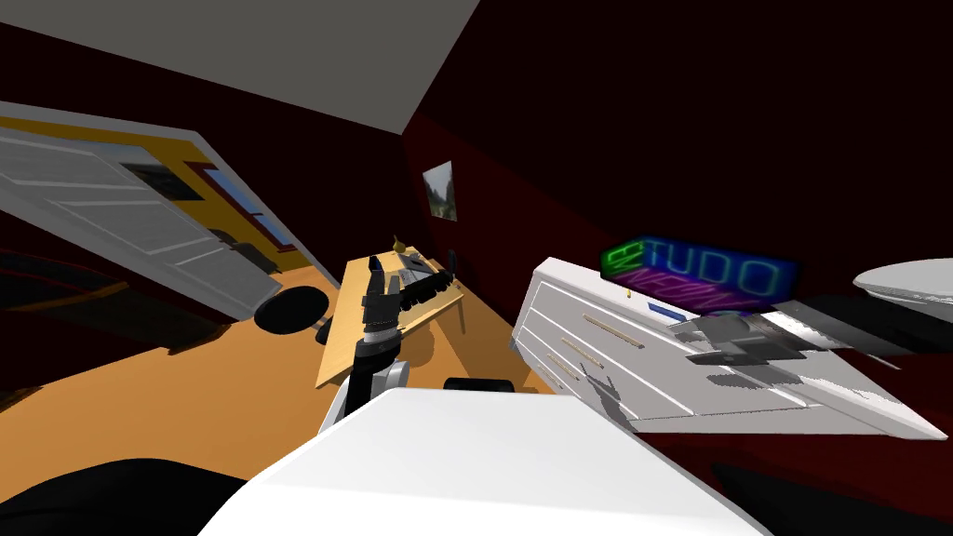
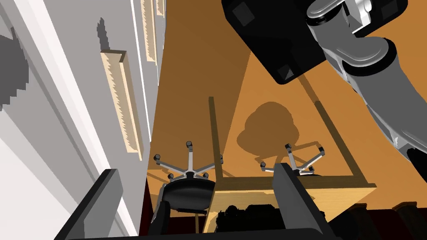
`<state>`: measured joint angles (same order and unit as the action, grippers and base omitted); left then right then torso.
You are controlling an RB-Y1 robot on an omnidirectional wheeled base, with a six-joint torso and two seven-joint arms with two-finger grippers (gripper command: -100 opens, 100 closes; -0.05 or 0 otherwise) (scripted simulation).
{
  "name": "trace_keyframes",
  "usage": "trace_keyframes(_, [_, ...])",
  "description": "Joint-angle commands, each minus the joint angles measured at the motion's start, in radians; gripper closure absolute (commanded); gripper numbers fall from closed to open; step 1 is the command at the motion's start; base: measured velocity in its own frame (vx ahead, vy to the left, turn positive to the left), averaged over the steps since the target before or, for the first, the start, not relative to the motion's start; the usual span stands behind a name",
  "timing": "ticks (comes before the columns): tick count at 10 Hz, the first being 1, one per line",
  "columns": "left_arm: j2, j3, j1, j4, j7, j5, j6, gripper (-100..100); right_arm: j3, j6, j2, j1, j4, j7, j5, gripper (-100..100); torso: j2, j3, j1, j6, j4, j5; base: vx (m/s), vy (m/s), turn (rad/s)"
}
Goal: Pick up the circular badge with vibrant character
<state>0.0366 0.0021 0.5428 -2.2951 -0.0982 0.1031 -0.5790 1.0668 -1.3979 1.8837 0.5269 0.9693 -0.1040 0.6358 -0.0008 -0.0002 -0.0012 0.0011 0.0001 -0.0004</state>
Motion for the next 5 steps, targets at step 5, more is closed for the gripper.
trace_keyframes(5, [0.000,0.000,0.000,0.000,0.000,0.000,0.000,0,0.106,-0.096,0.130,0.141,-0.130,0.007,0.130,-100,-0.001,-0.001,-0.003,0.001,0.000,-0.001,0.035,-0.050,0.113])
